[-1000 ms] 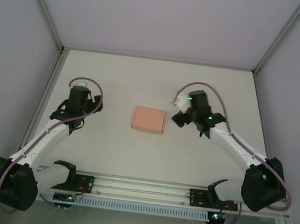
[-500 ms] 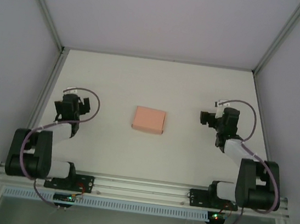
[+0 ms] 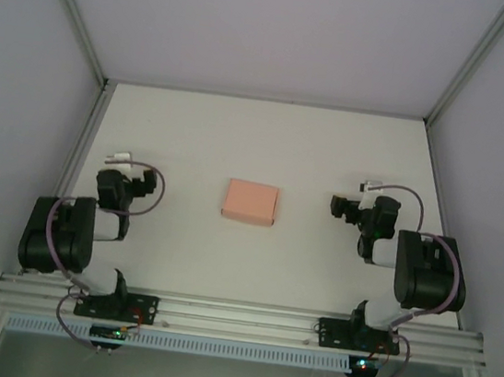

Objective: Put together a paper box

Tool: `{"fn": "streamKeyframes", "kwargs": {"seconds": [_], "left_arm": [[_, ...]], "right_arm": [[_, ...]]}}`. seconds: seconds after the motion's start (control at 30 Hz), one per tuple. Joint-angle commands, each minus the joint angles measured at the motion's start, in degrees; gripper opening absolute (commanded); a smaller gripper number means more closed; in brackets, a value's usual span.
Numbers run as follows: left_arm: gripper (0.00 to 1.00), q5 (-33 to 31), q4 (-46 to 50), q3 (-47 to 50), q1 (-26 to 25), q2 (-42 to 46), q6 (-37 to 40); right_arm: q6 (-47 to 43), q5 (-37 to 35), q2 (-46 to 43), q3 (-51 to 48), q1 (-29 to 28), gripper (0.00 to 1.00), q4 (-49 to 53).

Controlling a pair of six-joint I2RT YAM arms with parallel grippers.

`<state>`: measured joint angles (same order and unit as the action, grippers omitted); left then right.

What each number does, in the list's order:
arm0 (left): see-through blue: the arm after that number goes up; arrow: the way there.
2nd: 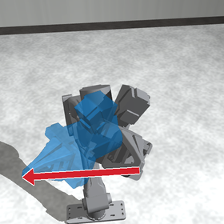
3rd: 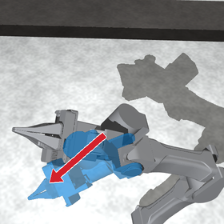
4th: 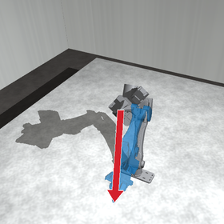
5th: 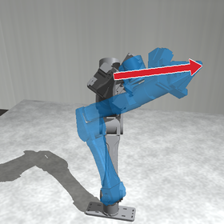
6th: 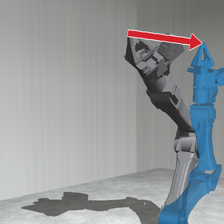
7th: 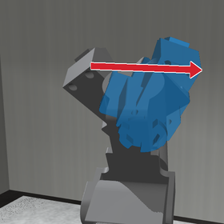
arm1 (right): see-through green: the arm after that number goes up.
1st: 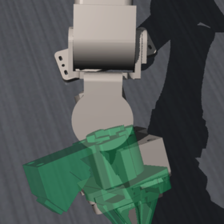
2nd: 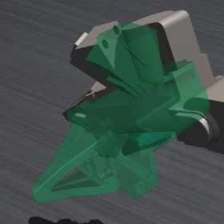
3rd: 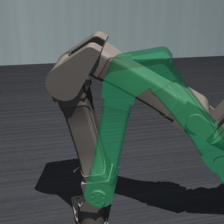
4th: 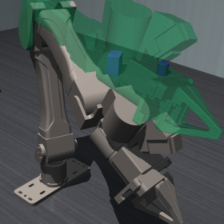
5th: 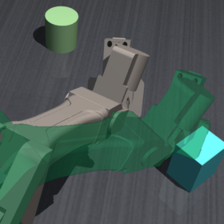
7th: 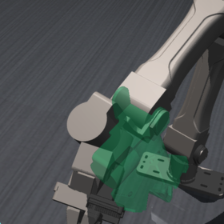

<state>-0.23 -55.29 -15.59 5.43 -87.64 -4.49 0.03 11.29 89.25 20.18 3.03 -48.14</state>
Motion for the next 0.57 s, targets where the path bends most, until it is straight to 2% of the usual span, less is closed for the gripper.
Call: {"fn": "streamKeyframes", "kwargs": {"seconds": [0.0,0.07,0.13,0.53], "left_arm": [[1.0,2.1,0.1,-3.4,-0.6,0.9,0.5],[1.0,2.6,-3.7,-3.3,-1.2,-1.2,1.5],[1.0,2.6,0.2,-4.1,-1.2,-0.1,1.5],[1.0,0.1,1.4,-5.1,-3.3,-0.6,3.4]], "right_arm": [[1.4,-0.6,-0.4,0.5,0.1,0.99,-3.6],[1.5,-0.8,-0.2,0.4,0.0,1.0,-4.4],[1.5,-0.9,-0.3,0.5,0.0,0.99,-4.0],[1.5,-1.2,-0.3,0.6,-0.1,1.0,-4.0]]}}
